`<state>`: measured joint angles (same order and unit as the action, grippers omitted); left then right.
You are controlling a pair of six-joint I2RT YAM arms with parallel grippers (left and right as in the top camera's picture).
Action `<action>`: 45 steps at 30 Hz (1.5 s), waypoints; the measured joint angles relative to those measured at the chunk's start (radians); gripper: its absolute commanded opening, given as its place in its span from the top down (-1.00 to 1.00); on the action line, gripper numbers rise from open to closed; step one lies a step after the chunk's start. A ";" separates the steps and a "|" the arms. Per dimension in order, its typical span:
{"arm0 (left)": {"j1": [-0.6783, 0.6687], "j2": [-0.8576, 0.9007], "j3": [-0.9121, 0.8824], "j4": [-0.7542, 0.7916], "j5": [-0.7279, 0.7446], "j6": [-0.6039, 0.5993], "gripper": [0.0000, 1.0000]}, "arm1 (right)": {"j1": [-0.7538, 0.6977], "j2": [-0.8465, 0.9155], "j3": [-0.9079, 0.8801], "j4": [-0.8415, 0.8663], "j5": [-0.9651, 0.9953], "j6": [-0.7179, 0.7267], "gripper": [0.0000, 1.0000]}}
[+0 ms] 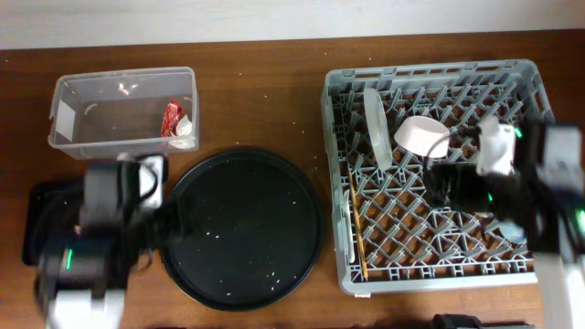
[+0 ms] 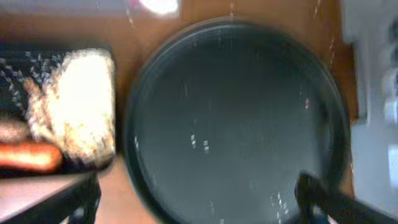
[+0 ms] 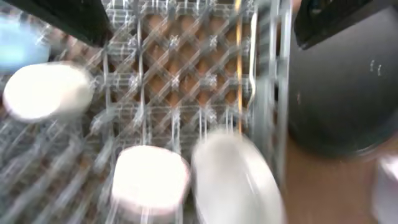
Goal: Sort waste into correct bins and load items into the dishwasher rack
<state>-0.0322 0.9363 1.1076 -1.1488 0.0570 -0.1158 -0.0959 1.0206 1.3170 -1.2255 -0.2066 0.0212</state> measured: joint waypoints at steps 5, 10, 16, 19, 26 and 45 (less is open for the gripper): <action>0.000 -0.365 -0.157 0.076 -0.035 -0.005 -0.99 | 0.000 -0.373 -0.217 0.060 0.049 -0.003 -0.97; 0.000 -0.480 -0.166 0.065 -0.039 -0.005 -0.99 | 0.000 -0.473 -0.252 0.052 0.060 -0.002 -0.97; 0.000 -0.481 -0.169 0.049 -0.039 -0.005 -0.99 | 0.000 -0.474 -0.255 0.051 0.060 -0.002 -0.97; 0.000 -0.481 -0.169 0.049 -0.039 -0.005 -0.99 | 0.000 -0.474 -0.255 0.051 0.059 -0.002 -0.97; 0.000 -0.481 -0.169 0.049 -0.039 -0.005 -0.99 | 0.000 -0.475 -0.255 0.051 0.060 -0.002 -0.97; 0.000 -0.481 -0.175 0.047 -0.040 -0.005 -0.99 | 0.147 -1.006 -0.989 0.775 0.154 -0.008 -0.97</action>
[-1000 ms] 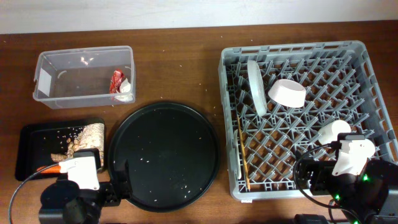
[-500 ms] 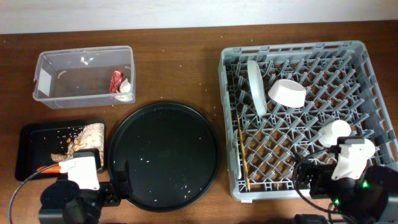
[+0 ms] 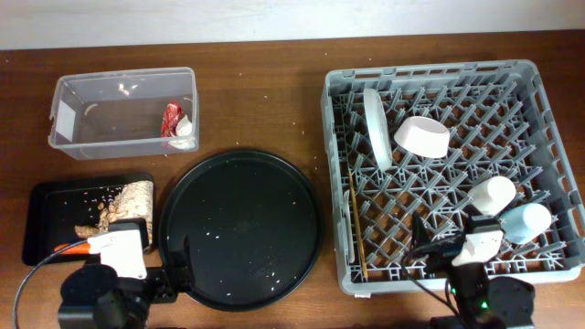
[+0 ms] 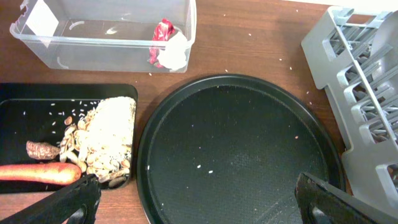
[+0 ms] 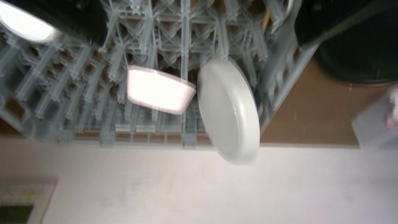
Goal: Sort waste into correct bins and load items into the dishwasher rack
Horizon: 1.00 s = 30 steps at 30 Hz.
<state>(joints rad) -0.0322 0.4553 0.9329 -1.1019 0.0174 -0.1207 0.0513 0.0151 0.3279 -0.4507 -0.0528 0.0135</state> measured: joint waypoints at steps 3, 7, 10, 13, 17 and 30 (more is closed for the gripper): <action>0.000 0.000 0.000 -0.001 0.000 0.000 -0.99 | 0.000 0.000 -0.106 0.220 -0.001 0.000 -0.97; 0.000 0.000 0.000 0.000 0.000 0.000 -0.99 | 0.001 0.000 -0.238 0.480 0.000 0.000 -0.97; 0.000 0.000 0.000 0.000 0.000 0.000 -0.99 | 0.002 -0.001 -0.307 0.607 0.000 0.000 -0.97; 0.000 0.000 0.000 0.000 0.000 0.000 -0.99 | 0.002 -0.001 -0.314 0.583 0.000 -0.015 -0.97; 0.000 0.000 0.000 -0.001 0.000 0.000 -0.99 | 0.002 -0.003 -0.316 0.389 0.004 -0.029 -0.97; 0.000 0.000 0.000 0.000 0.000 0.000 -0.99 | 0.005 -0.002 -0.317 0.381 0.004 -0.029 -0.96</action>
